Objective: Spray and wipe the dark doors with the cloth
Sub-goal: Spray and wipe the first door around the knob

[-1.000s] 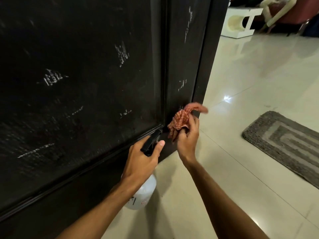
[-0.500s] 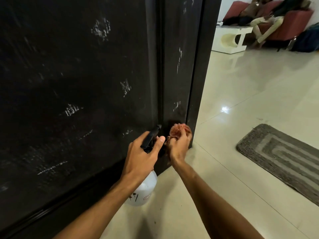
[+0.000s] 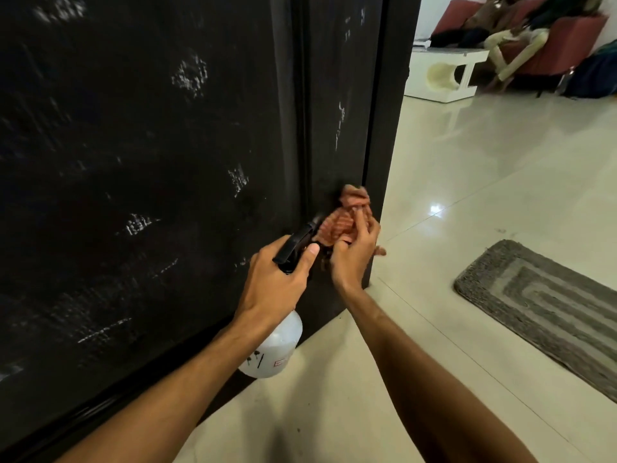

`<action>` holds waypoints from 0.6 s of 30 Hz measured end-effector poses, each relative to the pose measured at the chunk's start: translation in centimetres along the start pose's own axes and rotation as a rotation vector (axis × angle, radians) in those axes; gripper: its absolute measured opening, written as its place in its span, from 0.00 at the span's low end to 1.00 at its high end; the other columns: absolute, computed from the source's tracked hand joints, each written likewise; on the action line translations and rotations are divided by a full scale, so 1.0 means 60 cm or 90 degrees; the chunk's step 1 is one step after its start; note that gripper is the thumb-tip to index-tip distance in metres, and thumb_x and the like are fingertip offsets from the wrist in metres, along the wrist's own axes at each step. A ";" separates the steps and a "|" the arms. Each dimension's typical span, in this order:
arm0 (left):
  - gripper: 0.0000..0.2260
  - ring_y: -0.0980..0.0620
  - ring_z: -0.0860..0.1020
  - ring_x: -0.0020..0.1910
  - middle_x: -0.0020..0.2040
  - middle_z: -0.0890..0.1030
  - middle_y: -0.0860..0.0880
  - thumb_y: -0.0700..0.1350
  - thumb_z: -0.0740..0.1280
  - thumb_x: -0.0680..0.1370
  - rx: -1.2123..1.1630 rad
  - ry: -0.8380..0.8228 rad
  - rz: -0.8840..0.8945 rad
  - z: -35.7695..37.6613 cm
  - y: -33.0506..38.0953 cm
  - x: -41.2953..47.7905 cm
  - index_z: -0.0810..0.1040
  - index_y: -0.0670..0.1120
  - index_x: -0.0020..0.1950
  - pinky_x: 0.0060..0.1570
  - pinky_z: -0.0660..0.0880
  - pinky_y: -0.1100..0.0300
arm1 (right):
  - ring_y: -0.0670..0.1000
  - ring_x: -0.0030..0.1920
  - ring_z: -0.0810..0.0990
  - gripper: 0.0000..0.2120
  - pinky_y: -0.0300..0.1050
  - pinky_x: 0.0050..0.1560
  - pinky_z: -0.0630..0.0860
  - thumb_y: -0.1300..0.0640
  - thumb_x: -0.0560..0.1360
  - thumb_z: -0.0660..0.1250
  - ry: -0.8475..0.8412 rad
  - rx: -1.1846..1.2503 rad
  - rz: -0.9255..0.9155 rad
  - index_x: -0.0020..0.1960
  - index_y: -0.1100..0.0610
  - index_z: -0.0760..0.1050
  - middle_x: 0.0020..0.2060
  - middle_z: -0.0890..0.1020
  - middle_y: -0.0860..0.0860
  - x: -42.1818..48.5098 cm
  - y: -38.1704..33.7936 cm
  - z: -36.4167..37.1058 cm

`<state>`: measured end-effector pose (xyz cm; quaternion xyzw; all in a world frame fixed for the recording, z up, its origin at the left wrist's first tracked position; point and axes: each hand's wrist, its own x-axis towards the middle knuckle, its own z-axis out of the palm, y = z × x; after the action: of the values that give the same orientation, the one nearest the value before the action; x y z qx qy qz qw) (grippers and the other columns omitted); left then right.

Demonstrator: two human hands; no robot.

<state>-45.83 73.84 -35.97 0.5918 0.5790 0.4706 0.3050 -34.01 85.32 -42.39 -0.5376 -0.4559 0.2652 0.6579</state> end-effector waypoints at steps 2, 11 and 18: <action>0.09 0.60 0.77 0.28 0.39 0.83 0.50 0.57 0.68 0.80 0.001 0.002 -0.010 0.005 0.000 -0.001 0.79 0.53 0.45 0.34 0.72 0.63 | 0.44 0.57 0.72 0.27 0.34 0.62 0.70 0.71 0.78 0.60 0.037 -0.015 0.173 0.74 0.54 0.72 0.69 0.70 0.51 0.010 -0.003 -0.012; 0.09 0.61 0.78 0.29 0.41 0.83 0.50 0.56 0.68 0.80 -0.004 0.040 -0.009 -0.008 0.030 0.002 0.79 0.52 0.46 0.34 0.72 0.65 | 0.53 0.67 0.74 0.28 0.21 0.56 0.69 0.72 0.78 0.59 0.039 0.027 0.104 0.75 0.56 0.70 0.70 0.67 0.54 0.014 -0.054 -0.010; 0.11 0.60 0.77 0.26 0.39 0.83 0.49 0.56 0.68 0.81 -0.024 0.049 0.008 -0.045 0.080 0.004 0.79 0.50 0.44 0.30 0.71 0.67 | 0.50 0.69 0.70 0.32 0.30 0.68 0.66 0.75 0.74 0.61 0.025 -0.020 -0.077 0.74 0.56 0.71 0.71 0.67 0.56 0.043 -0.111 -0.006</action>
<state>-46.40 72.87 -30.60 0.5712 0.5776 0.5055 0.2909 -33.51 85.46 -35.24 -0.5246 -0.4784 0.2069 0.6732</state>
